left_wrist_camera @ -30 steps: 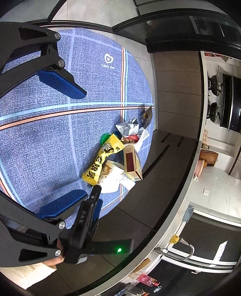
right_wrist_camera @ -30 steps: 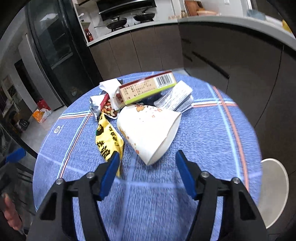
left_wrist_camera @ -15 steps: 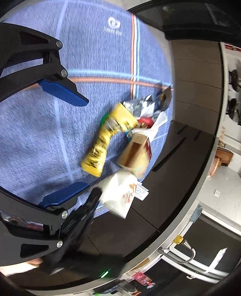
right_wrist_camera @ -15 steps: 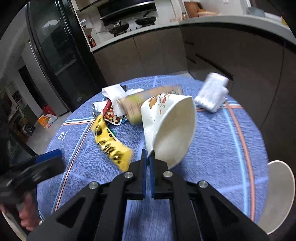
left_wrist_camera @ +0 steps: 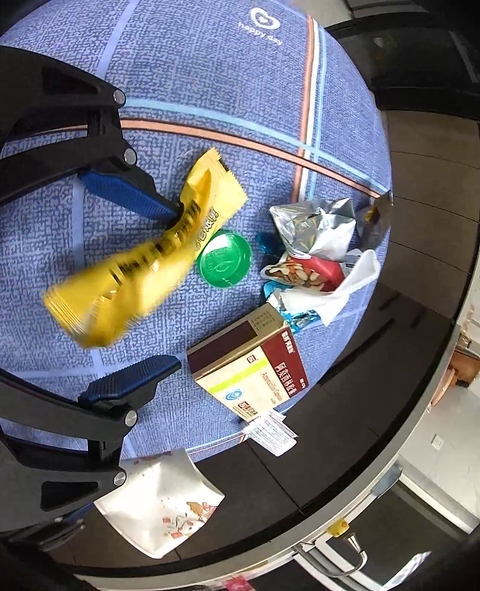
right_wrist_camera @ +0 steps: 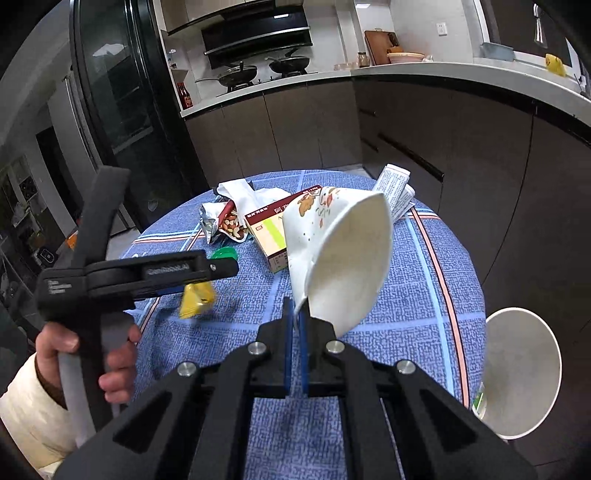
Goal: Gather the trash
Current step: 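Grasp the white paper cup with the right gripper while the left gripper grasps the yellow wrapper, then carry the cup and yellow wrapper over the bin and open both grippers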
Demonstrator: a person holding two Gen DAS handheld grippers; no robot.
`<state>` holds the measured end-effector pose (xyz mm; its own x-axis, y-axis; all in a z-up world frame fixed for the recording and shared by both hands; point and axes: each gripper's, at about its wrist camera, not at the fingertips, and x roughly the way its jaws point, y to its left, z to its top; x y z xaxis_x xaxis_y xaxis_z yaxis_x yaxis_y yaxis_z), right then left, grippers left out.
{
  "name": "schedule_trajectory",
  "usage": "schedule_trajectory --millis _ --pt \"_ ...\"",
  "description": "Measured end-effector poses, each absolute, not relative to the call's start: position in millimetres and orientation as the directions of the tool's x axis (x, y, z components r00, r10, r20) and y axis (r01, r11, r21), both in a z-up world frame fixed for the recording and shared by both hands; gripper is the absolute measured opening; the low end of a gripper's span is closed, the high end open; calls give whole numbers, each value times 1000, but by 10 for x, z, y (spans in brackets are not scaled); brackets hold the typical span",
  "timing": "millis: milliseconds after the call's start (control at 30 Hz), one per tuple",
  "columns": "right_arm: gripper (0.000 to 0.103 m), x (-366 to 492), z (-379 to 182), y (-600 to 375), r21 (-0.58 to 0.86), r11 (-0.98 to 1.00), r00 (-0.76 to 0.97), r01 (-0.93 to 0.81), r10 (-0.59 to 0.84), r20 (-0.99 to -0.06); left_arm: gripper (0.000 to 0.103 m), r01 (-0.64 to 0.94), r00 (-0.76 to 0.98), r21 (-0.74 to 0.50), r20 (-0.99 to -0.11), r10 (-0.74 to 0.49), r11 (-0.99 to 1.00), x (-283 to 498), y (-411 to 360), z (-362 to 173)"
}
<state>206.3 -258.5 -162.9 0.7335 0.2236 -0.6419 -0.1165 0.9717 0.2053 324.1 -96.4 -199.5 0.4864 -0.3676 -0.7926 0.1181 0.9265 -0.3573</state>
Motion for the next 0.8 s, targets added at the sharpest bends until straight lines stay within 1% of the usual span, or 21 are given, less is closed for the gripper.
schedule_trajectory --millis 100,133,167,300,367,433,533,567,600,633,733,800 --pt "5 2059 -1628 -2578 212 970 732 -118 230 -641 61 130 483 -336 -800 -355 933 3205 -976 -1996" --pt "5 2057 -1627 -2572 213 970 731 -120 231 -642 54 134 476 -345 -800 -366 929 3197 -958 -1996" --pt "5 2052 -1623 -2565 211 970 731 -122 232 -641 53 134 469 -354 -800 -374 925 3179 -929 -1995" --pt "5 2020 -1590 -2540 197 972 738 -128 226 -636 53 133 483 -343 -797 -363 930 3074 -768 -1982" --pt "5 2016 -1591 -2538 205 970 738 -128 231 -634 40 135 481 -343 -798 -364 929 3053 -688 -2001" --pt "5 2015 -1600 -2527 208 969 737 -130 235 -634 35 134 473 -351 -799 -371 927 3048 -629 -2006" --pt "5 2015 -1608 -2492 209 968 733 -136 240 -636 34 128 465 -362 -800 -379 923 3057 -584 -2004" --pt "5 2017 -1610 -2485 209 968 732 -137 241 -637 29 135 463 -359 -801 -379 924 3061 -595 -1997" --pt "5 2018 -1613 -2478 210 968 730 -136 241 -640 22 145 460 -359 -800 -384 922 3062 -604 -1997" --pt "5 2018 -1619 -2470 209 969 726 -135 240 -644 12 155 454 -361 -801 -391 920 3060 -608 -1997" --pt "5 2002 -1615 -2474 216 968 719 -127 240 -653 9 195 470 -347 -788 -398 917 2995 -641 -1900" --pt "5 1953 -1563 -2479 215 968 729 -127 238 -641 8 229 491 -342 -768 -411 912 2906 -654 -1764"
